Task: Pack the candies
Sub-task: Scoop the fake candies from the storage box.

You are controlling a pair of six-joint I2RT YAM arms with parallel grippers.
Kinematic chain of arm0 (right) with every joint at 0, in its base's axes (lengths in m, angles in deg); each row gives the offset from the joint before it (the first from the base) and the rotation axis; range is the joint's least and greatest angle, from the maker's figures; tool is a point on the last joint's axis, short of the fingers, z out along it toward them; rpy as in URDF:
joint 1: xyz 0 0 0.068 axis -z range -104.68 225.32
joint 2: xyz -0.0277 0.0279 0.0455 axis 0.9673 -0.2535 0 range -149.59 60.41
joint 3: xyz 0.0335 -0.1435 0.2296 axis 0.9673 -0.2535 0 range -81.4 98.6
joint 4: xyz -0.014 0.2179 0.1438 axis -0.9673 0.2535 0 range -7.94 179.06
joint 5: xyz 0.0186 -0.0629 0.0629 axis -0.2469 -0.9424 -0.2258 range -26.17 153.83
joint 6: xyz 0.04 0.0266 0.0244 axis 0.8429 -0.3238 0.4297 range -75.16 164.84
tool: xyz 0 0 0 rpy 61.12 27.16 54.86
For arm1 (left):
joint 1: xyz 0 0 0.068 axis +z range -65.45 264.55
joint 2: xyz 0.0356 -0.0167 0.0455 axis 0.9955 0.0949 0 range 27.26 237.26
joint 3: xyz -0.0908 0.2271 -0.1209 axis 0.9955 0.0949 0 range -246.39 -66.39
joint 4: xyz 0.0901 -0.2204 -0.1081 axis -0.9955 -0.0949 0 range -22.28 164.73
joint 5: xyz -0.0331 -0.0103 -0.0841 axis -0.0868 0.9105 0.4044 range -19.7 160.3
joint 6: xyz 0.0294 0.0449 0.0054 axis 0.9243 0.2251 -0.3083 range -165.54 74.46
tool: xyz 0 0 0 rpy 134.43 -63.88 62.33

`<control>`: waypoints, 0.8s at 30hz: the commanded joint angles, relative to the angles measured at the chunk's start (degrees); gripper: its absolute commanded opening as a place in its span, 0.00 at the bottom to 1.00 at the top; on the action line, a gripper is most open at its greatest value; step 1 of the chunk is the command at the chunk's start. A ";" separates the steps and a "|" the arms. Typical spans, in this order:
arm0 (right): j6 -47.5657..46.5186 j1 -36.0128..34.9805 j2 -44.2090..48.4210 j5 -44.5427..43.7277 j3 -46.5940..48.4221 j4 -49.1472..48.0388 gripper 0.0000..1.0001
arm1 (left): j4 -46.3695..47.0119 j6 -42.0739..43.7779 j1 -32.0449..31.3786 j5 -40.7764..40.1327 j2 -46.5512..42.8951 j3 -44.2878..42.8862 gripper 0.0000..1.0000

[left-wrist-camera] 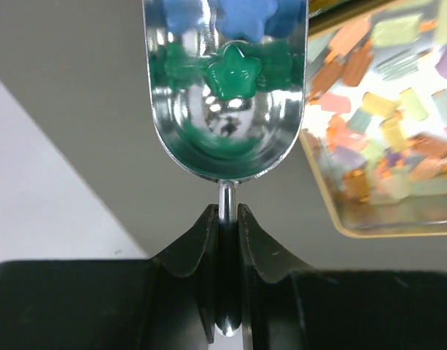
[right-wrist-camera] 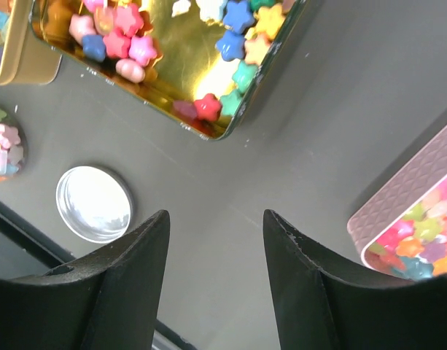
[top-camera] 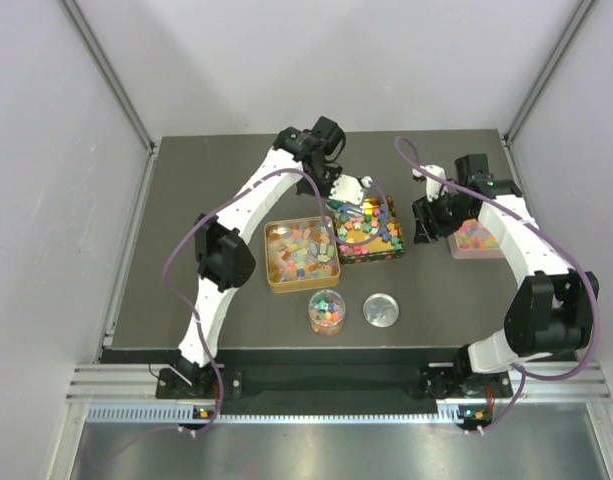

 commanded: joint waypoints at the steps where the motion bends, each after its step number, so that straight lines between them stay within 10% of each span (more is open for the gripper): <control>1: 1.00 0.36 0.11 -0.01 2.87 -1.87 0.54 | -8.40 9.30 -0.70 -7.89 2.32 -5.65 0.00; 24: 2.32 0.36 7.13 1.22 -0.21 -1.87 0.55 | -11.04 19.94 -9.66 -42.07 12.87 -3.38 0.00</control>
